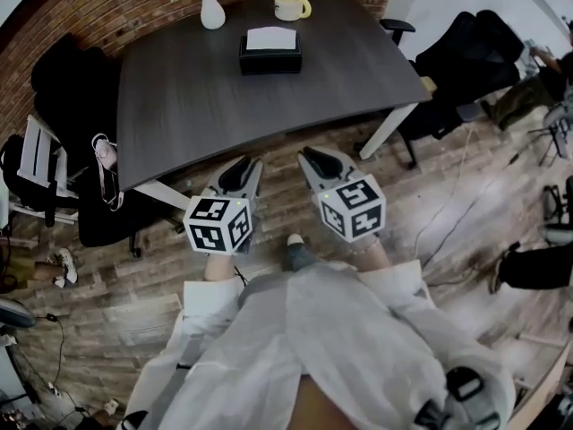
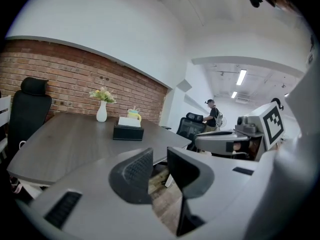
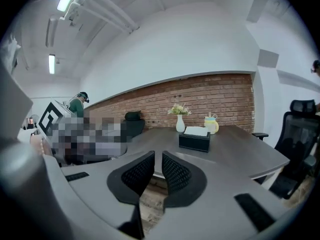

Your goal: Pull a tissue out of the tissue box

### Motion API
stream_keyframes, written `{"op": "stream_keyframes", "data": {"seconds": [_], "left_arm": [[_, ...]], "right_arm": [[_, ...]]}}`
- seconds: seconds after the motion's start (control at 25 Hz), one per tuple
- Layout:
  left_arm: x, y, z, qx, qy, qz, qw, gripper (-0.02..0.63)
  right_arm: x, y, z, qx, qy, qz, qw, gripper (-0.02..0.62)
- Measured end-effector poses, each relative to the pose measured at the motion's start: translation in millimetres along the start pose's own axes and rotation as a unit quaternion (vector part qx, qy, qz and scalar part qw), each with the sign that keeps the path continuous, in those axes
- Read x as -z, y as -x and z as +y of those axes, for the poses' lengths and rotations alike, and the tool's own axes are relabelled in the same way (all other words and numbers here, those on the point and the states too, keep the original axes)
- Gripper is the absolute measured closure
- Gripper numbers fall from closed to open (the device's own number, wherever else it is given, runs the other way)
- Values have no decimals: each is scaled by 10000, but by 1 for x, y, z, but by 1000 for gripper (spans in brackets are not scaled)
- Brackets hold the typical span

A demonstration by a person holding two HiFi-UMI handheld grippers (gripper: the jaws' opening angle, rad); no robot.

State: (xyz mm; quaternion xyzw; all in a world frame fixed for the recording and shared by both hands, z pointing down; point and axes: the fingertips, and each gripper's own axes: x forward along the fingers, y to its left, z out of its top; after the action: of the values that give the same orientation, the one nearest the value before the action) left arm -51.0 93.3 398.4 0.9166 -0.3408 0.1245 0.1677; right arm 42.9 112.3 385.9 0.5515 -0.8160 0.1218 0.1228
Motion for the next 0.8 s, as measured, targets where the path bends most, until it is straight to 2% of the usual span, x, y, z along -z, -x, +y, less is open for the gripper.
{"op": "stream_keyframes", "data": {"seconds": [0.08,0.28,0.44,0.8], "left_arm": [[-13,-18,4,-38,9,-46,10000,534],[-30,-57,7,-128,18,-81,9999,534],[-32,-80,7,-157,77,20,9998,534],[-28,-115,27,-6,215,270,9994,534]], "right_arm": [[-9,-12,-17,-86,25,-16,10000,543],[-22,-33,-53,-250,123,-45,9996,509],[-25,-45,-77,-331,102,-17,9994,509],[-11,-72,-101,-377,-178,191,9989,509]]}}
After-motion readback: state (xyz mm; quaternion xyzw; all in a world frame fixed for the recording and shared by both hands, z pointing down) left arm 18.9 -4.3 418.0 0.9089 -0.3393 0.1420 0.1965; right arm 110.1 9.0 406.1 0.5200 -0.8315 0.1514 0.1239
